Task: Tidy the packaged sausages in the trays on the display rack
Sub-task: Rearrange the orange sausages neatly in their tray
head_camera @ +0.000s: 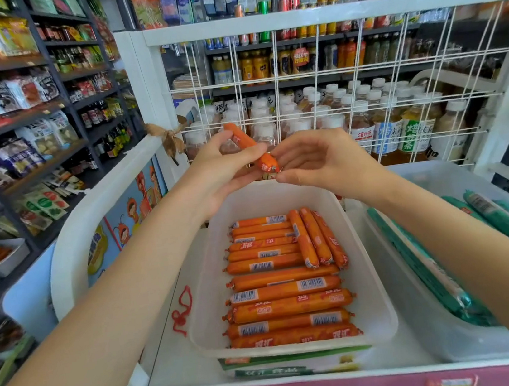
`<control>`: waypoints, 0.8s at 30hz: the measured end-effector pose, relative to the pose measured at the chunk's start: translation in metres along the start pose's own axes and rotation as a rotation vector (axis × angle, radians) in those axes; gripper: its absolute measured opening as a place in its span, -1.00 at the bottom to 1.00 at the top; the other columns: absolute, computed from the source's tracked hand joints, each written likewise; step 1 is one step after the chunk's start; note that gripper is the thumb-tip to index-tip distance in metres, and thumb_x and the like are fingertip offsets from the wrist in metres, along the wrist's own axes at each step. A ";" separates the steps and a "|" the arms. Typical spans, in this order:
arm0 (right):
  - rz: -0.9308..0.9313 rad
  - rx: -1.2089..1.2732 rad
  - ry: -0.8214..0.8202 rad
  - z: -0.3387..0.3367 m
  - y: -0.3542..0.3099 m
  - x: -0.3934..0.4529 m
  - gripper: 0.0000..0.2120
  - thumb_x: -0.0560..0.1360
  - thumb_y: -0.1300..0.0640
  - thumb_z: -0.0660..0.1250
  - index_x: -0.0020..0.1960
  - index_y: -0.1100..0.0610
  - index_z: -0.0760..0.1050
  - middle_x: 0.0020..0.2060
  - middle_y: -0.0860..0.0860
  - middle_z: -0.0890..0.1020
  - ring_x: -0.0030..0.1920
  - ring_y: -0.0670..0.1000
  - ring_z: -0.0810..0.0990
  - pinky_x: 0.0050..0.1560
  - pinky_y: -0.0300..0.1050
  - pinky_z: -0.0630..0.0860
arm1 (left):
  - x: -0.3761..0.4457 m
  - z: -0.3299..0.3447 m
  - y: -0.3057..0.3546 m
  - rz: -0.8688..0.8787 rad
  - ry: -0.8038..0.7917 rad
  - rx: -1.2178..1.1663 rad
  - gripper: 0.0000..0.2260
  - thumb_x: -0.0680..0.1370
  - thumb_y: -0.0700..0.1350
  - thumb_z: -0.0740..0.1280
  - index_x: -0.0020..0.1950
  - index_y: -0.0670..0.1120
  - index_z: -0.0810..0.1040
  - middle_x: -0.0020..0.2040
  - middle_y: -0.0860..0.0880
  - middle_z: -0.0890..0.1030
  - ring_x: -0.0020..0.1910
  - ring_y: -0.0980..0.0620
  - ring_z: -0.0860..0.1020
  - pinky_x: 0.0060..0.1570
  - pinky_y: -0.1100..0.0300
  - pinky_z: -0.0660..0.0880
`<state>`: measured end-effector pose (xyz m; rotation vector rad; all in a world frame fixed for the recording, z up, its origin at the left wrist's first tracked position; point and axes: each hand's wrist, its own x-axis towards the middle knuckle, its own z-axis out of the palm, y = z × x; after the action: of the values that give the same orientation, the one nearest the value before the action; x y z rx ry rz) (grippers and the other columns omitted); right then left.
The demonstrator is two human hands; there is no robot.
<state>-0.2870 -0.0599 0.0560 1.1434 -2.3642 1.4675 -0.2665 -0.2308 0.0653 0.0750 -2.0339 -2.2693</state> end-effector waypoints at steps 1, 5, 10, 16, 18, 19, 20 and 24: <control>0.007 0.012 0.001 0.000 0.000 0.000 -0.76 0.35 0.26 0.47 0.00 0.15 0.56 -0.18 -0.03 0.65 -0.18 -0.18 0.64 -0.03 -0.33 0.54 | 0.000 0.001 0.000 0.013 0.010 0.011 -0.30 0.41 -0.22 0.44 0.47 -0.06 0.19 0.25 -0.18 0.49 -0.17 0.02 0.66 -0.18 0.22 0.61; 0.039 0.082 0.019 0.000 0.001 -0.003 -0.80 0.35 0.26 0.45 -0.04 0.13 0.55 -0.20 -0.01 0.66 -0.20 -0.07 0.67 -0.08 -0.28 0.57 | -0.004 0.004 0.000 0.047 0.016 0.041 -0.28 0.40 -0.23 0.45 0.46 -0.03 0.18 0.20 -0.18 0.52 -0.17 0.00 0.67 -0.22 0.23 0.60; 0.041 0.092 0.008 -0.001 0.001 -0.006 -0.81 0.36 0.31 0.43 -0.05 0.15 0.55 -0.20 -0.01 0.66 -0.22 -0.08 0.67 -0.10 -0.29 0.57 | -0.007 0.008 0.000 0.061 0.021 0.067 -0.29 0.40 -0.24 0.45 0.45 -0.02 0.18 0.14 -0.18 0.56 -0.15 0.01 0.66 -0.27 0.26 0.59; 0.026 0.130 0.003 -0.001 0.000 -0.008 -0.83 0.41 0.38 0.35 -0.02 0.24 0.54 -0.25 0.08 0.65 -0.29 -0.14 0.65 -0.17 -0.32 0.56 | -0.008 0.010 -0.001 0.071 0.022 0.064 -0.32 0.41 -0.24 0.44 0.45 -0.03 0.19 0.13 -0.16 0.56 -0.16 0.03 0.66 -0.27 0.28 0.58; 0.023 0.151 -0.003 -0.001 -0.001 -0.008 -0.83 0.42 0.39 0.33 0.00 0.26 0.53 -0.26 0.06 0.64 -0.30 -0.16 0.65 -0.18 -0.33 0.56 | -0.009 0.011 -0.001 0.073 0.021 0.056 -0.33 0.42 -0.23 0.43 0.44 -0.03 0.20 0.09 -0.14 0.58 -0.22 0.06 0.66 -0.28 0.29 0.58; 0.026 0.155 -0.009 0.000 -0.001 -0.008 -0.83 0.42 0.39 0.33 -0.01 0.26 0.53 -0.26 0.06 0.64 -0.29 -0.16 0.65 -0.18 -0.32 0.56 | -0.010 0.010 -0.001 0.072 0.021 0.054 -0.34 0.42 -0.23 0.43 0.43 -0.03 0.21 0.08 -0.14 0.58 -0.24 0.07 0.66 -0.29 0.30 0.57; 0.034 0.156 -0.021 -0.001 -0.001 -0.009 -0.84 0.42 0.39 0.33 -0.02 0.24 0.53 -0.25 0.06 0.64 -0.28 -0.15 0.65 -0.17 -0.31 0.57 | -0.010 0.010 -0.002 0.071 0.018 0.054 -0.34 0.42 -0.23 0.43 0.43 -0.02 0.21 0.07 -0.14 0.59 -0.25 0.07 0.66 -0.29 0.30 0.57; 0.116 0.143 -0.044 -0.014 -0.001 -0.013 -0.89 0.46 0.28 0.32 -0.03 0.22 0.56 -0.15 0.09 0.66 -0.18 -0.08 0.65 -0.10 -0.23 0.58 | -0.012 0.008 -0.003 0.065 -0.069 0.131 -0.35 0.43 -0.25 0.42 0.43 0.05 0.22 0.07 -0.15 0.59 -0.12 -0.01 0.66 -0.17 0.21 0.60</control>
<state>-0.2809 -0.0421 0.0580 1.0971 -2.4260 1.6911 -0.2559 -0.2212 0.0632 -0.0604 -2.1841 -2.1277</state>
